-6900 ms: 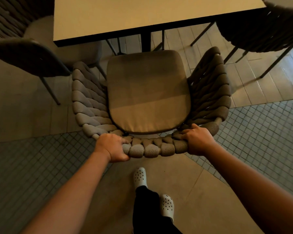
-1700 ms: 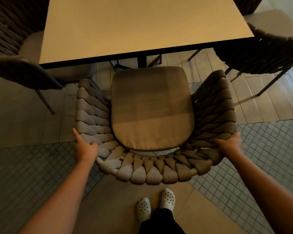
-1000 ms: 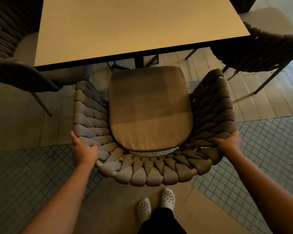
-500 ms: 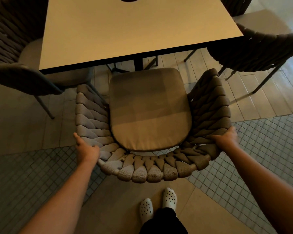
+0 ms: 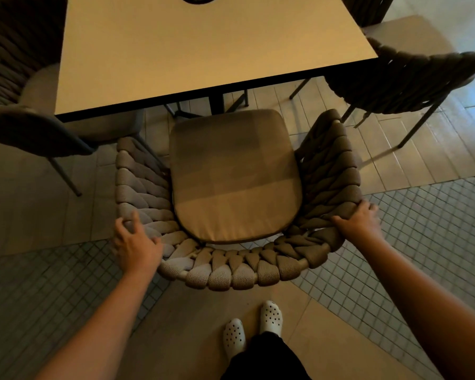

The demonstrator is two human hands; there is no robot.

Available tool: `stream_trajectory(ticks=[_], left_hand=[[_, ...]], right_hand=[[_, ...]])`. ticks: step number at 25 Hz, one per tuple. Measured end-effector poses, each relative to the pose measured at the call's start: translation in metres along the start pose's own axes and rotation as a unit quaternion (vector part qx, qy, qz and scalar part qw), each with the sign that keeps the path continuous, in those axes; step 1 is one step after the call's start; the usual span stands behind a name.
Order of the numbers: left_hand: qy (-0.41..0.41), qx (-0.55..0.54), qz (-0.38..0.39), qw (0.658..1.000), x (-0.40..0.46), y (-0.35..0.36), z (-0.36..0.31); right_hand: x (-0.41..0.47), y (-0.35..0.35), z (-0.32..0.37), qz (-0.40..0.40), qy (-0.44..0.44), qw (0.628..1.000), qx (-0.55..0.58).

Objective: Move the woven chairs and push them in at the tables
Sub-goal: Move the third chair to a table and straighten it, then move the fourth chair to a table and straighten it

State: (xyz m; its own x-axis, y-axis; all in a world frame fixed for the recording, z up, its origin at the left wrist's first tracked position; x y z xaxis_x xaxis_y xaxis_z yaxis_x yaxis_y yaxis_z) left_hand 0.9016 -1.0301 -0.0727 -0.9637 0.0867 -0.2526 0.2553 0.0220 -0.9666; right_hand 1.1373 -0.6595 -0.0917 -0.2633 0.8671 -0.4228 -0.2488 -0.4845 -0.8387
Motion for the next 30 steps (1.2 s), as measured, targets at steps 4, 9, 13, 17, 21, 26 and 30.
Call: stream_trajectory(ticks=[4,9,13,17,21,26,30], left_hand=[[0.161,0.028,0.061,0.985,-0.034,-0.006,-0.027],[0.299,0.050,0.344,0.889,-0.069,-0.029,-0.083],[0.352,0.053,0.334,0.873,-0.090,-0.054,-0.125],[0.396,0.030,0.348,0.849,-0.108,-0.073,-0.167],[0.441,0.005,0.336,0.832,-0.120,-0.086,-0.223],[0.442,-0.025,0.313,0.840,-0.115,-0.084,-0.324],[0.417,-0.043,0.309,0.853,-0.115,-0.077,-0.427]], right_hand=[[-0.039,-0.015,0.005,-0.017,-0.067,0.998,-0.011],[-0.086,-0.041,0.030,0.013,-0.111,0.994,0.004],[-0.107,-0.057,0.041,0.020,-0.133,0.991,0.019],[-0.111,-0.072,0.034,0.032,-0.126,0.990,0.062],[-0.079,-0.089,0.015,0.033,-0.114,0.990,0.069],[0.001,-0.129,0.001,0.053,-0.108,0.991,0.063],[0.077,-0.180,-0.026,0.076,-0.110,0.990,0.032]])
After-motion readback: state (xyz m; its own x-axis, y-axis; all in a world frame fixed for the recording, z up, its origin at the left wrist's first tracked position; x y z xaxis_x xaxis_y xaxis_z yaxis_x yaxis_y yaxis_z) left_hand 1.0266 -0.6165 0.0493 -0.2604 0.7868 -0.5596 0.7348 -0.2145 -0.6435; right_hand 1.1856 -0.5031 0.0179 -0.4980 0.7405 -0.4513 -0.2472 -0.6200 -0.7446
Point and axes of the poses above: each hand's wrist, its own x-axis towards the middle knuckle, its own y-axis out of the palm, z = x × y, the point moved 1 cm from there along x, towards the middle knuckle, and after that the axes turned 5 degrees about x, right-handed, at the moved point
